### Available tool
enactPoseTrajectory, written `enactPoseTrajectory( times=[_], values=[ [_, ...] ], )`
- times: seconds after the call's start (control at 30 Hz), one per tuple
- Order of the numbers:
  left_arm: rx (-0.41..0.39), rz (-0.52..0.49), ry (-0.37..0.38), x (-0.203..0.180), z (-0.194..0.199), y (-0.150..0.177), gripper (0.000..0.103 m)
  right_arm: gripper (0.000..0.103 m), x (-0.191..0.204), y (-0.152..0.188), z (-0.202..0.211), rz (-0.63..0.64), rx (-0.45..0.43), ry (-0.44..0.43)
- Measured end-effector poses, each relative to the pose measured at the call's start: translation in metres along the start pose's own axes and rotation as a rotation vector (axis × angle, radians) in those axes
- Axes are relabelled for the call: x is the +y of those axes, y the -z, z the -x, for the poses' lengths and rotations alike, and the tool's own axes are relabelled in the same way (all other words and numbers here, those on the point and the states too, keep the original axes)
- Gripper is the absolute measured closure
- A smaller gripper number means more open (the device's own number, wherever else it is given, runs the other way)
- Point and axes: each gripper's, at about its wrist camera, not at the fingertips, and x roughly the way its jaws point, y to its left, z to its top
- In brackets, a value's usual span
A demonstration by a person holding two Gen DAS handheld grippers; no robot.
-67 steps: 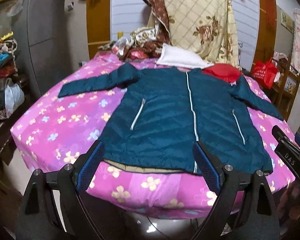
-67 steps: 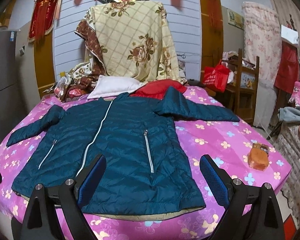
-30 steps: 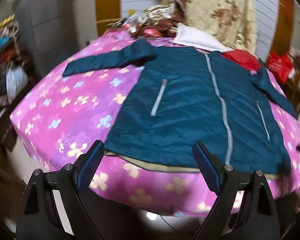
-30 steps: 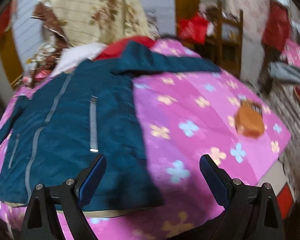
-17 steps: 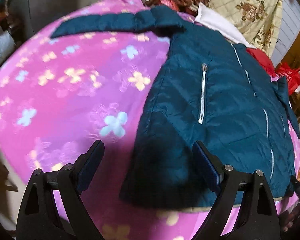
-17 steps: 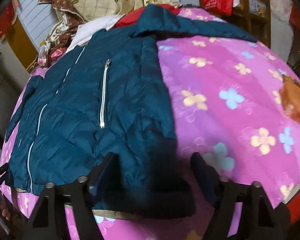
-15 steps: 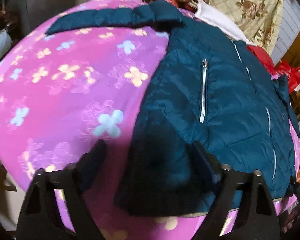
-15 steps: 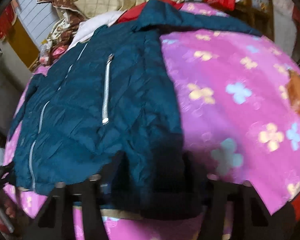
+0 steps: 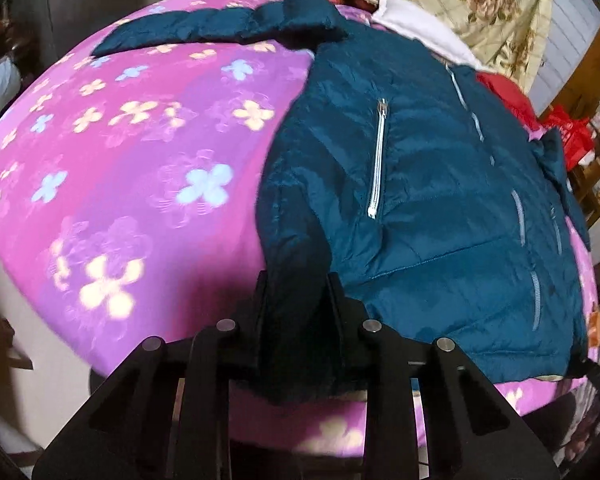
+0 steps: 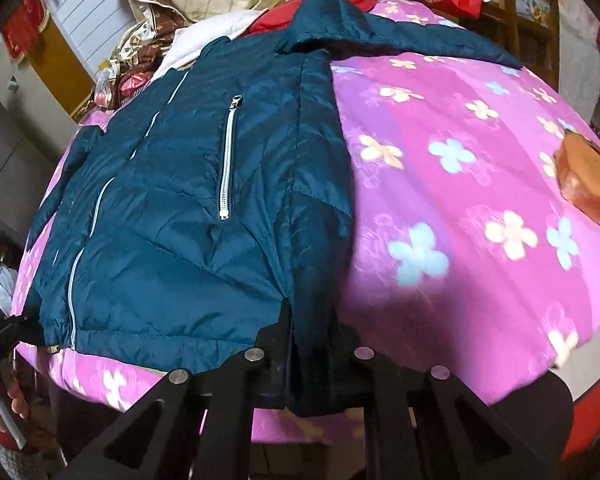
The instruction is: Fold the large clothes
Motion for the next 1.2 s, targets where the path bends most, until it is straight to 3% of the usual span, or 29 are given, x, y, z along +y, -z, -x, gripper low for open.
enactPoseTrajectory(
  times=[0.13,0.17,0.2,0.23,0.27,0.33,0.4,0.53,0.63,0.73,0.87,1.03,1.2],
  values=[
    [-0.123,0.034,-0.019,0.023,0.044,-0.007,0.076,0.078,0.0,-0.005,0.035,-0.002,-0.105,0.011],
    [-0.157,0.037,-0.04,0.029,0.054,-0.011,0.073,0.064,0.004,-0.006,0.043,0.004,-0.132,0.014],
    [-0.182,0.039,-0.058,0.033,0.062,-0.015,0.061,0.048,0.011,-0.009,0.054,0.012,-0.179,0.014],
    [-0.206,0.043,-0.071,0.039,0.069,-0.02,0.049,0.042,0.018,-0.013,0.064,0.018,-0.224,0.011],
    [-0.231,0.051,-0.083,0.045,0.075,-0.024,0.045,0.036,0.027,-0.017,0.074,0.024,-0.263,0.0],
    [-0.253,0.087,-0.094,0.061,0.081,-0.038,0.037,0.036,0.045,-0.024,0.088,0.05,-0.295,-0.028],
    [-0.243,0.138,-0.062,0.076,0.08,-0.052,0.035,0.036,0.075,-0.037,0.101,0.085,-0.308,-0.092],
    [-0.229,0.222,-0.038,0.104,0.071,-0.086,0.035,0.036,0.156,-0.069,0.129,0.162,-0.212,-0.235],
    [-0.243,0.272,-0.07,0.123,0.062,-0.117,0.035,0.036,0.227,-0.081,0.154,0.275,-0.136,-0.216],
    [-0.24,0.362,-0.07,0.151,0.046,-0.148,0.035,0.036,0.296,-0.086,0.176,0.41,-0.055,-0.26],
    [-0.22,0.514,-0.063,0.19,0.018,-0.182,0.035,0.036,0.361,-0.08,0.194,0.562,-0.05,-0.246],
    [-0.226,0.652,-0.112,0.22,-0.005,-0.21,0.035,0.036,0.389,-0.08,0.181,0.599,0.004,-0.287],
    [-0.214,0.633,-0.173,0.229,-0.023,-0.23,0.035,0.035,0.41,-0.093,0.155,0.58,0.01,-0.347]
  ],
)
